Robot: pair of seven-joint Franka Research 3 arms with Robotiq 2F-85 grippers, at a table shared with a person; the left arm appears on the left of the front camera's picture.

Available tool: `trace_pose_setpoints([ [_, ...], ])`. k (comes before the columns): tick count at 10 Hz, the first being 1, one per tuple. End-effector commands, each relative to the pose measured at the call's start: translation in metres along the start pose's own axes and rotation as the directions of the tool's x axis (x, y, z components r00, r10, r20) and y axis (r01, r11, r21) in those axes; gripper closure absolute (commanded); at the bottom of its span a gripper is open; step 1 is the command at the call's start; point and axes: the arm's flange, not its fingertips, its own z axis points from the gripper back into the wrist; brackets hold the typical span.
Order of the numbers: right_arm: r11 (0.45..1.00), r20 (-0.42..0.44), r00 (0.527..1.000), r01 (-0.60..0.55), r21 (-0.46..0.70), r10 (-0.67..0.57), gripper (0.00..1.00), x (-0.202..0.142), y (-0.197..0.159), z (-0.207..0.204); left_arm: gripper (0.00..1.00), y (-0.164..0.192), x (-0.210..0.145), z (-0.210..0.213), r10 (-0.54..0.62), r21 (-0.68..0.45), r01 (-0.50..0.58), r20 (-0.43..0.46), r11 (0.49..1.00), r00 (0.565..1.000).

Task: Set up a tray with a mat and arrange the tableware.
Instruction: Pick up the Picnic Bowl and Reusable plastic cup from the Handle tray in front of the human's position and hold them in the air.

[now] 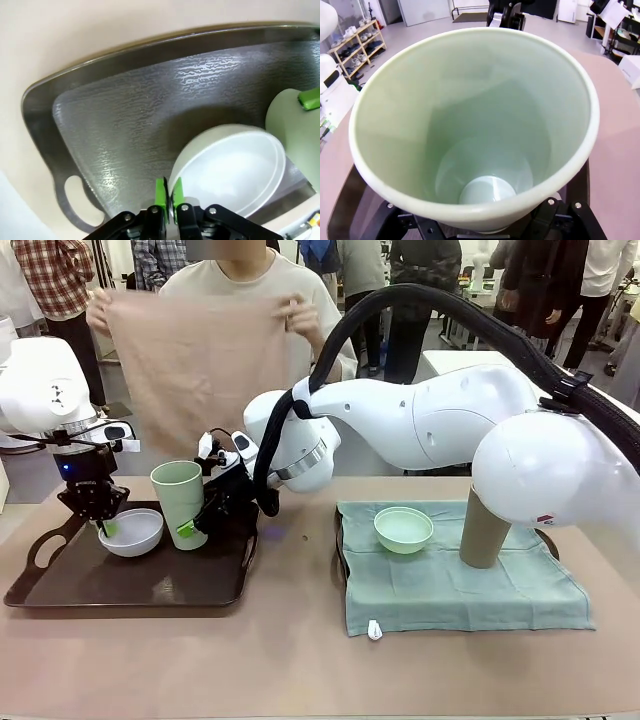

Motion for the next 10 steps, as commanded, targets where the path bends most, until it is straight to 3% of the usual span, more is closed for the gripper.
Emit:
trace_pose_setpoints([
  [1,1.000,0.031,0.999,-0.014,-0.008,0.015,1.00,0.004,-0.003,0.004,1.00,-0.004,0.001,0.008,0.024,0.038,-0.025,0.009,0.999,1.000],
  [2,1.000,0.031,0.999,-0.013,-0.024,0.014,1.00,0.009,0.006,0.015,1.00,-0.011,-0.004,0.021,0.039,0.033,-0.039,0.014,0.999,0.999],
  [3,1.000,0.013,1.000,-0.010,-0.029,0.010,0.50,0.020,0.020,0.032,1.00,-0.022,-0.011,0.046,0.059,0.036,-0.059,-0.003,0.998,0.998],
  [4,0.998,-0.003,1.000,-0.012,-0.060,0.012,0.50,0.033,0.038,0.053,1.00,0.016,-0.023,0.049,0.074,0.015,-0.074,0.015,0.997,0.997],
  [7,0.990,-0.039,0.998,-0.050,-0.131,0.045,0.50,0.079,0.093,0.113,1.00,0.016,-0.067,0.141,0.076,-0.024,-0.073,0.144,0.997,0.987],
  [10,0.977,-0.043,0.993,-0.119,-0.179,0.113,0.50,0.120,0.139,0.142,1.00,0.004,-0.105,0.202,0.065,-0.011,-0.064,0.245,0.998,0.967],
])
